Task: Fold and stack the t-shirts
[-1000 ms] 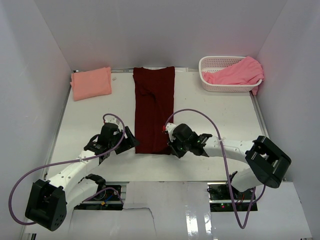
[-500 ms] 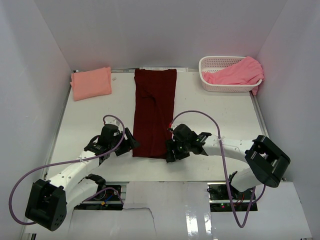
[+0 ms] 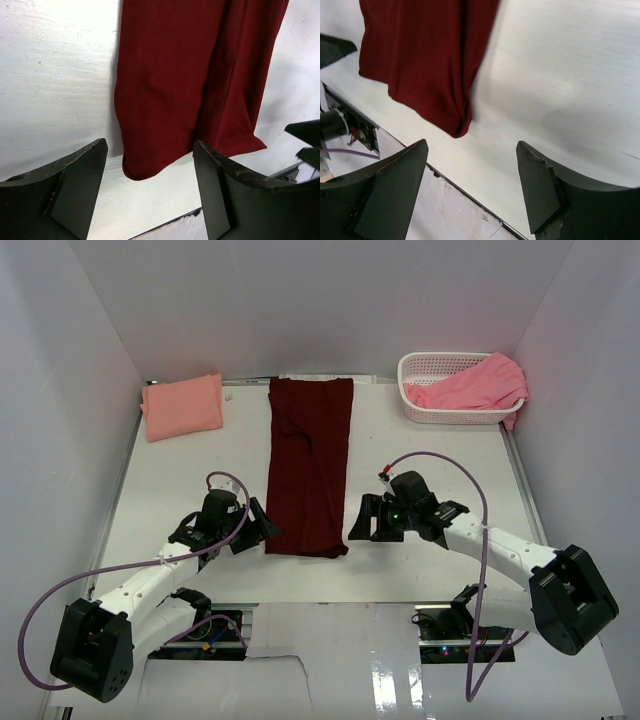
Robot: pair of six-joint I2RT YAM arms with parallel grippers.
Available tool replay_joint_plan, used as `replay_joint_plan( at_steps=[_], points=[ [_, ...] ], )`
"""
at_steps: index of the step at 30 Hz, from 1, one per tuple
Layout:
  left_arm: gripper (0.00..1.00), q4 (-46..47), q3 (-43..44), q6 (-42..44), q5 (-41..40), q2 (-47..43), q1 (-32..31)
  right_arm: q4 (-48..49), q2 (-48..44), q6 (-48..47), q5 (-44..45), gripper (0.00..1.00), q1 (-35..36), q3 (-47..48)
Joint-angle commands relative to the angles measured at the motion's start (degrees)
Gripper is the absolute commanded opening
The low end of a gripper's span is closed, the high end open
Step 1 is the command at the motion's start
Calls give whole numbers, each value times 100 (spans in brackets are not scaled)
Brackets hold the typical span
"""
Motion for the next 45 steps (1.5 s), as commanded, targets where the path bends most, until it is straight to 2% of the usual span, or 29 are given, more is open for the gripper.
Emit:
replay_joint_plan(
  at_steps=[1, 6, 10, 16, 22, 28, 29, 31, 32, 36, 40, 45],
  points=[
    [80, 86, 50, -42, 99, -30, -9, 354, -92, 165, -695, 77, -482, -259],
    [80, 174, 121, -130, 204, 120, 17, 1162, 391, 578, -1389, 77, -765, -575],
    [80, 165, 104, -192, 300, 182, 227, 2478, 1031, 1332, -1768, 77, -765, -847],
    [80, 279, -28, -157, 722, 226, 693, 3122, 1490, 1729, -1839, 75, -589, -962],
    [80, 420, -107, -78, 872, 366, 852, 3597, 1947, 1958, -1927, 70, -387, -945],
    [80, 517, -142, -25, 925, 472, 914, 3827, 2246, 2134, -1971, 55, -124, -927],
    [80, 595, -169, -25, 968, 498, 922, 3827, 2272, 2152, -1979, 49, -97, -910],
    [80, 666, -230, -16, 1021, 594, 923, 3818, 2281, 2152, -1971, 43, -53, -910],
    [80, 684, -248, -16, 1082, 638, 940, 3809, 2281, 2160, -1971, 35, -44, -901],
    [80, 771, -353, -7, 1144, 727, 940, 3617, 2167, 2090, -1874, 18, -35, -892],
    [79, 824, -450, 28, 1118, 762, 940, 3423, 2114, 1932, -1769, 9, -35, -778],
    [76, 903, -582, 72, 1118, 841, 949, 3238, 2106, 1783, -1707, 8, -70, -576]
  ],
)
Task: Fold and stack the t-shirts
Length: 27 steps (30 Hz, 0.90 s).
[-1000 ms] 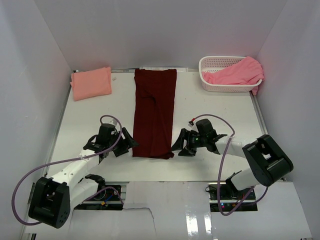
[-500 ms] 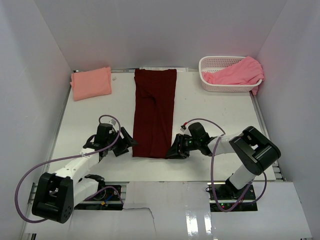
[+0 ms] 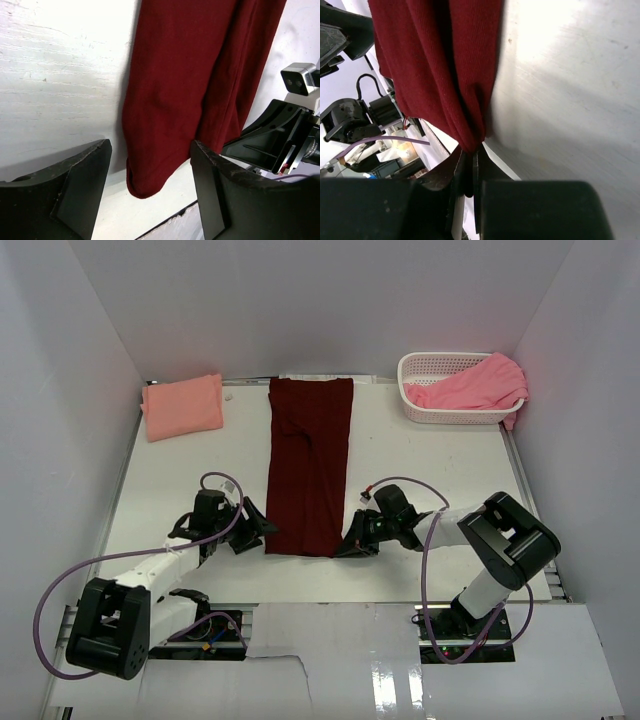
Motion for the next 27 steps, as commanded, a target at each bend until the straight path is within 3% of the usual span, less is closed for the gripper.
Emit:
replay_joint_plan(
  at_steps=[1, 13, 18, 22, 27],
  points=[
    [75, -87, -237, 157, -45, 83, 16, -207, -146, -224, 98, 8, -33, 335],
    [63, 273, -992, -19, 228, -24, 7, -646, -119, -514, 195, 8, -165, 723],
    [39, 476, -1098, -19, 439, 161, 7, -752, -155, -575, 221, 8, -200, 749],
    [12, 520, -1125, -10, 492, 188, 7, -770, -172, -584, 169, 8, -200, 671],
    [0, 520, -1142, 16, 614, 249, -11, -673, -356, -435, 98, 8, -191, 363]
  ],
)
